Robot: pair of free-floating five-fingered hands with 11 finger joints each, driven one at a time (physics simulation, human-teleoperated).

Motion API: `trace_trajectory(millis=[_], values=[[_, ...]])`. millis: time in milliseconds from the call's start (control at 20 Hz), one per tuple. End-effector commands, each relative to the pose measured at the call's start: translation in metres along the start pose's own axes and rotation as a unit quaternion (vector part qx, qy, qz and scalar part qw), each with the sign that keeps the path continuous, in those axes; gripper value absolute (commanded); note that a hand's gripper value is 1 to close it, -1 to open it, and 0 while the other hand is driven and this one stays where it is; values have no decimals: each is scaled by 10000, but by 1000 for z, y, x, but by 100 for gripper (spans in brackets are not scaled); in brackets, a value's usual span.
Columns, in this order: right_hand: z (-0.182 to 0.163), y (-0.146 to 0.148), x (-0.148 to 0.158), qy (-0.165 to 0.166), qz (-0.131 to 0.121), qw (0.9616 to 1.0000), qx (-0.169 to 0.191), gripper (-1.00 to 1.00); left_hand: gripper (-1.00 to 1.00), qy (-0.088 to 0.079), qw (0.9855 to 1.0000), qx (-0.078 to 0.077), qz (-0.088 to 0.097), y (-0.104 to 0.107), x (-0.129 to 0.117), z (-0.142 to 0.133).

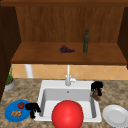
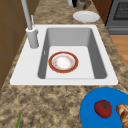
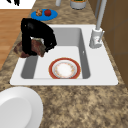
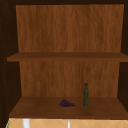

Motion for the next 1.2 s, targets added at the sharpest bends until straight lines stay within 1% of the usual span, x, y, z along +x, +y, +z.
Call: trace_trajectory(millis=[0, 250, 350, 750, 1150], values=[[5, 3, -9, 416, -244, 9988, -31, 100, 0, 0, 10000, 0, 0, 0, 0, 0], [9, 7, -17, 785, -263, 9966, -21, 100, 0, 0, 10000, 0, 0, 0, 0, 0], [12, 9, -22, 843, -267, 9961, -20, 100, 0, 0, 10000, 0, 0, 0, 0, 0], [44, 23, -43, 706, -230, 9972, -69, 100, 0, 0, 10000, 0, 0, 0, 0, 0], [76, 40, -62, 715, -254, 9971, -85, 100, 0, 0, 10000, 0, 0, 0, 0, 0]])
